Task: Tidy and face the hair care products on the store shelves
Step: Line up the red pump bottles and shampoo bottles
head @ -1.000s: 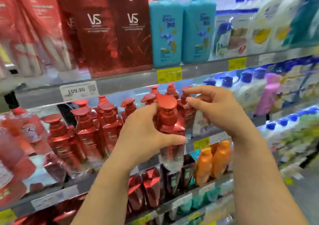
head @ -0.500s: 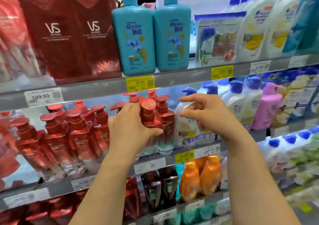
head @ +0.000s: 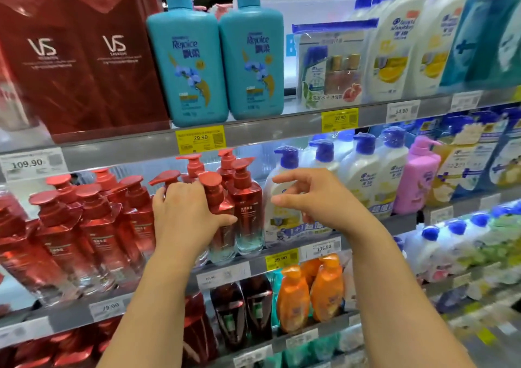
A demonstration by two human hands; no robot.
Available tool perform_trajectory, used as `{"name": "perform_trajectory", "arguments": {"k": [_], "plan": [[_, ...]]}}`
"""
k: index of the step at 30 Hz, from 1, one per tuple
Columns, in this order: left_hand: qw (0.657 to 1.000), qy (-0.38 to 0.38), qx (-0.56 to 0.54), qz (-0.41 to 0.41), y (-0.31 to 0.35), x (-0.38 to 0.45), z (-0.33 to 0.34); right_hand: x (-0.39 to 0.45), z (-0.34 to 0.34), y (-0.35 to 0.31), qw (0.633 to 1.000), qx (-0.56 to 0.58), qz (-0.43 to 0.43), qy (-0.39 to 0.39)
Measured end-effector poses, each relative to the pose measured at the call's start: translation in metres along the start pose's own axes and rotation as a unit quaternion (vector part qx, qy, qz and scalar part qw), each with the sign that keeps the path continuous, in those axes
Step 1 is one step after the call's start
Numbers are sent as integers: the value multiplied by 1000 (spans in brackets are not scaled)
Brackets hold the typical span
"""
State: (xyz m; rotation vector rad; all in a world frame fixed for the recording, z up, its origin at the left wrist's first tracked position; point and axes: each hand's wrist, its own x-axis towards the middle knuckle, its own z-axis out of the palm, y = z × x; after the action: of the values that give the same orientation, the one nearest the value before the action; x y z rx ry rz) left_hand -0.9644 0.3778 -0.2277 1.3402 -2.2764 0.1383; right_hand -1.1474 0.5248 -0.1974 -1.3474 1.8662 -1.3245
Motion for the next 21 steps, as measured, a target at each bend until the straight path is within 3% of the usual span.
{"name": "perform_trajectory", "arguments": {"k": [12,21], "plan": [[998,-43,24,28,-2,-3,1,-26,10,5,997,-48,45,33],[988,-151,-15,26,2,-9,-24,-60,24,-6,990,-56,75,103]]}}
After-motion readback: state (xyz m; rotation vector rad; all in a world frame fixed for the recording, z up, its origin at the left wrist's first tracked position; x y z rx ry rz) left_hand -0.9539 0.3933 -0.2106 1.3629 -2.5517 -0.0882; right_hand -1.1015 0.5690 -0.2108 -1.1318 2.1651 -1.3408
